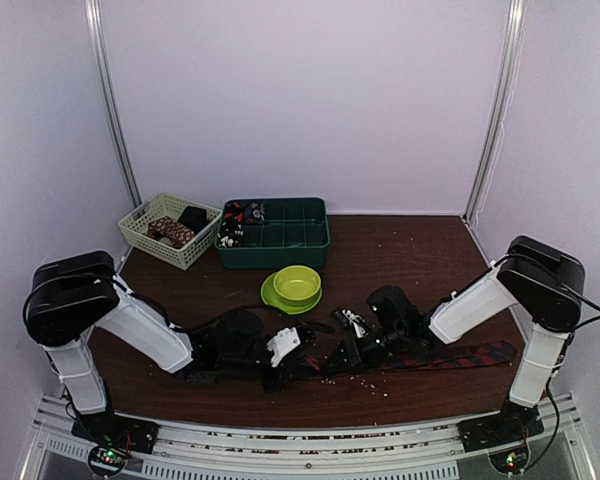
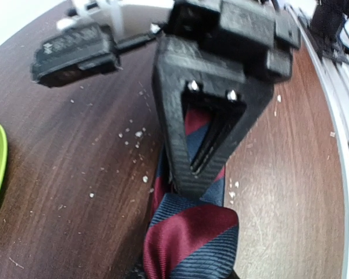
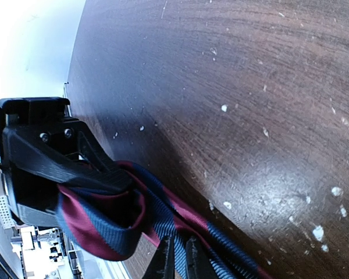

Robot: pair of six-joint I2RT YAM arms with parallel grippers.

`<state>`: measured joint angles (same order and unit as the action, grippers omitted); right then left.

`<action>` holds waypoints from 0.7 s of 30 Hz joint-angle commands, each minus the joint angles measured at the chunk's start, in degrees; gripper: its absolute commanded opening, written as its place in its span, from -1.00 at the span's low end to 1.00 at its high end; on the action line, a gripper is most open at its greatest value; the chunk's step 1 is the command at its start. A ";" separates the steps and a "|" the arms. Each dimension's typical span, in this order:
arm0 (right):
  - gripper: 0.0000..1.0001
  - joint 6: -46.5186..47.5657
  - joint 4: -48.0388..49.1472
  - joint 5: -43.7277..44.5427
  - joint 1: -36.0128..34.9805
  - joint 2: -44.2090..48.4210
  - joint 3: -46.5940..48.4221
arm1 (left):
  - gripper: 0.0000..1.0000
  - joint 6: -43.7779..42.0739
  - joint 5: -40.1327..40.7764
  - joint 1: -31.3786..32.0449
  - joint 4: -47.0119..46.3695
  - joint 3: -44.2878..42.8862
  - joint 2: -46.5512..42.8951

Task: Roll the ties
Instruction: Roll the tie at the center of the board.

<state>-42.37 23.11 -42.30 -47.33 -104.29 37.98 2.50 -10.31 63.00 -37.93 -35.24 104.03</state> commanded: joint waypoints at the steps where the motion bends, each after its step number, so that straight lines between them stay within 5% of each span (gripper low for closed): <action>1: -0.80 0.28 -5.16 4.60 1.25 -1.22 -1.90 | -0.49 -5.83 -1.91 -0.25 8.65 -3.09 1.53; 11: -0.27 -5.54 -0.40 1.74 0.24 6.09 -2.04 | -0.47 -5.39 -1.98 -0.20 15.57 -7.64 5.63; 21: -0.16 -8.77 -1.28 0.38 -0.81 8.53 1.04 | -0.47 -5.40 -2.67 -0.25 15.64 -7.55 5.83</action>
<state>-48.95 21.89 -41.74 -47.31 -96.84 37.39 -1.89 -11.79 62.83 -27.68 -42.92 107.66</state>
